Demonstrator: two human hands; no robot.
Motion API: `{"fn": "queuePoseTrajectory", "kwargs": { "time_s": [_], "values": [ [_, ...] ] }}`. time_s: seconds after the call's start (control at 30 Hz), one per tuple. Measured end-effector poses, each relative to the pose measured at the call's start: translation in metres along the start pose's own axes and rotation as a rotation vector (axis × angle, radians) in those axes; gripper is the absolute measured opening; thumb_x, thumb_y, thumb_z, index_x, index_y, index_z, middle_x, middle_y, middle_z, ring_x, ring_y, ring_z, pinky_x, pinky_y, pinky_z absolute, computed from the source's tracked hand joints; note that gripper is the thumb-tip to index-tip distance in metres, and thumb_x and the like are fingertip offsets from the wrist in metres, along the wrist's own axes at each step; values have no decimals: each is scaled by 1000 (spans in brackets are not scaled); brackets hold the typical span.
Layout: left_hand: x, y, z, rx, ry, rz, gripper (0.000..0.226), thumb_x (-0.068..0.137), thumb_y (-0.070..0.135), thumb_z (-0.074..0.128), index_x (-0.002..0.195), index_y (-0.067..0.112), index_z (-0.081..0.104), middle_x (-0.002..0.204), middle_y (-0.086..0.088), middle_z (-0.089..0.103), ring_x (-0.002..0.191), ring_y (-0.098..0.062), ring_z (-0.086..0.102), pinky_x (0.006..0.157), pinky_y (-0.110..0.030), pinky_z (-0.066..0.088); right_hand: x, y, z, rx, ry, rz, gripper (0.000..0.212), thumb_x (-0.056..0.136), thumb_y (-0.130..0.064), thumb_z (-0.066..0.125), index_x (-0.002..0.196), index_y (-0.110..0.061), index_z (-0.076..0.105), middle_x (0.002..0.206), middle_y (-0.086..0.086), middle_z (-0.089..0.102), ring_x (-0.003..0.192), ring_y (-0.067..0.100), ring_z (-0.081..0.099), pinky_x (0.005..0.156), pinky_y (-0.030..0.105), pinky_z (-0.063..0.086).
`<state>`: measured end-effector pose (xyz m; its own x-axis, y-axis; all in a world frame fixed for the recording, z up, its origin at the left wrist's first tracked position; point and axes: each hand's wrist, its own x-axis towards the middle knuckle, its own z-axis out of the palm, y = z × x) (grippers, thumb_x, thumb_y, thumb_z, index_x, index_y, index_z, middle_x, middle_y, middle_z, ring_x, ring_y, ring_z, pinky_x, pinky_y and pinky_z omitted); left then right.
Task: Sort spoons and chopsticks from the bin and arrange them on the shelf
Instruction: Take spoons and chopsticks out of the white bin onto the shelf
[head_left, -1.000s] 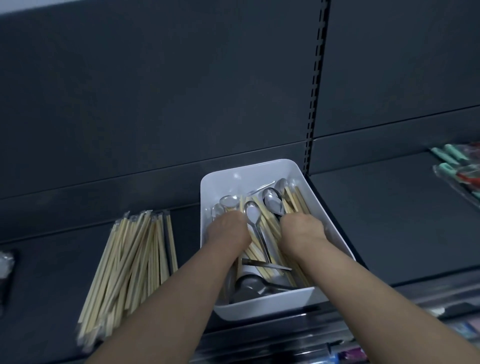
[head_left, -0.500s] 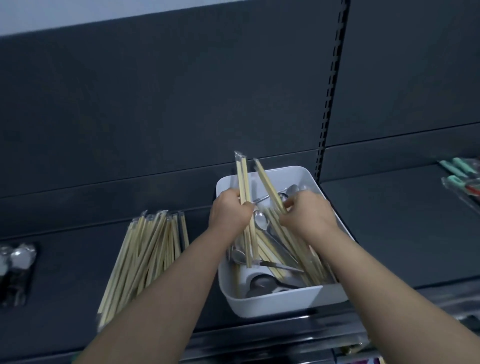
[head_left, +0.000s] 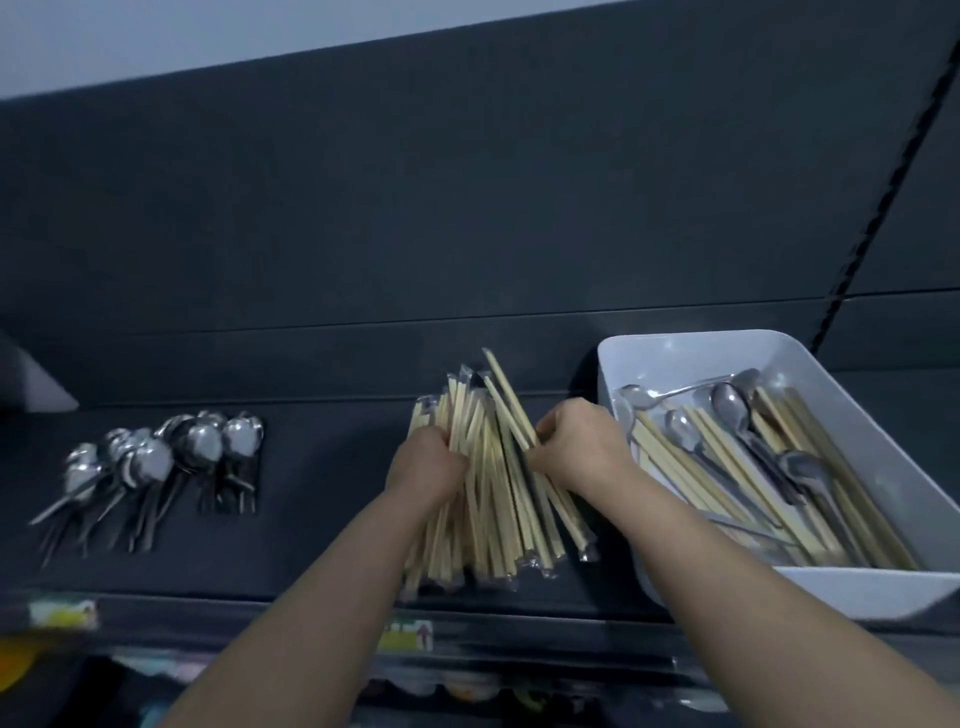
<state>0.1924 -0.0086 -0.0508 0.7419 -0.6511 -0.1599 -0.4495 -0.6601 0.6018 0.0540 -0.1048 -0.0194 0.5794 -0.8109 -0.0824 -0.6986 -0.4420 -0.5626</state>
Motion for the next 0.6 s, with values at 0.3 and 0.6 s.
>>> {"fn": "queuePoseTrajectory", "kwargs": {
  "time_s": [0.3,0.6],
  "values": [
    [5,-32,-8,130,76,147,35,88,10,58,122,16,57,108,-2,62,91,-17,59,71,-31,51,6,-5,53,-156,-62,-29,12,85,-13,59,87,-11,70,88,6,68,83,26,65,64,28,50],
    [1,44,11,71,155,347,32,90,16,57,121,22,62,124,1,61,109,-22,59,87,-31,48,-10,17,-6,-410,353,-243,24,86,-15,52,99,-26,69,96,3,65,101,27,56,64,30,39]
  ]
}}
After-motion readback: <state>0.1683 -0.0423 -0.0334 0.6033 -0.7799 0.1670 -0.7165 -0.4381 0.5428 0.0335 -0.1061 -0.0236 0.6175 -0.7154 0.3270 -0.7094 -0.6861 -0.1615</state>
